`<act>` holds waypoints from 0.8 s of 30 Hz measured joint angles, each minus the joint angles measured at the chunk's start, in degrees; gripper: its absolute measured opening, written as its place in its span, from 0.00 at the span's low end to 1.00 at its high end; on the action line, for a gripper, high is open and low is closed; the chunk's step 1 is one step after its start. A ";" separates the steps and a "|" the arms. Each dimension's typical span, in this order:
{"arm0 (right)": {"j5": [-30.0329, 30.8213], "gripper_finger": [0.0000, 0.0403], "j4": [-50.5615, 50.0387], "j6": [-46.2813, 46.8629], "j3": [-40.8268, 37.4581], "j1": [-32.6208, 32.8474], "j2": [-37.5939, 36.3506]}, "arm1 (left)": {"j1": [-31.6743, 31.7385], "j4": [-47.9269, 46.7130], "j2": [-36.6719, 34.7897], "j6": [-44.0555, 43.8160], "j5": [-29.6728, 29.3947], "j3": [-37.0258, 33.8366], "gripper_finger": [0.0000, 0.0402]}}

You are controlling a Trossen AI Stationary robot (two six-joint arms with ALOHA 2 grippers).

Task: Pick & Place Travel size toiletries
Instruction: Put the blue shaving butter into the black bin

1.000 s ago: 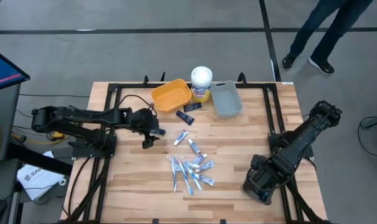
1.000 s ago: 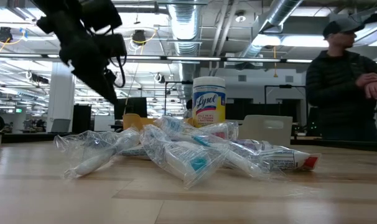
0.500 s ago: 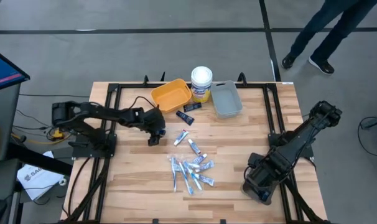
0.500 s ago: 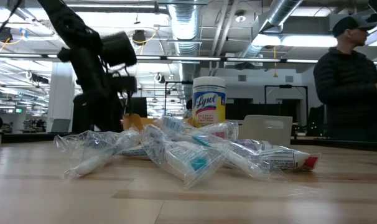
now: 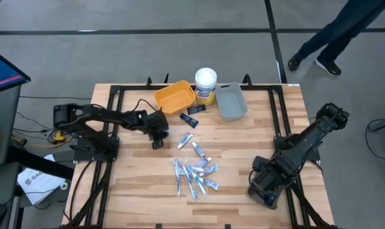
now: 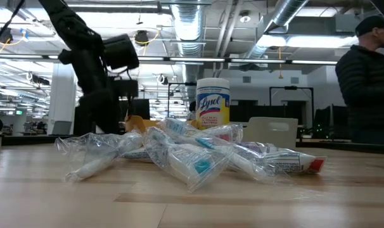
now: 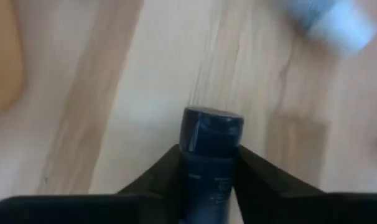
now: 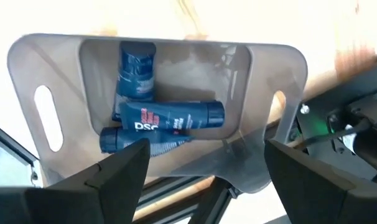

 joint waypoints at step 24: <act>38.86 0.72 15.92 -30.86 14.33 -18.28 -5.04 | -0.02 58.01 -25.39 -38.75 2.63 0.24 0.21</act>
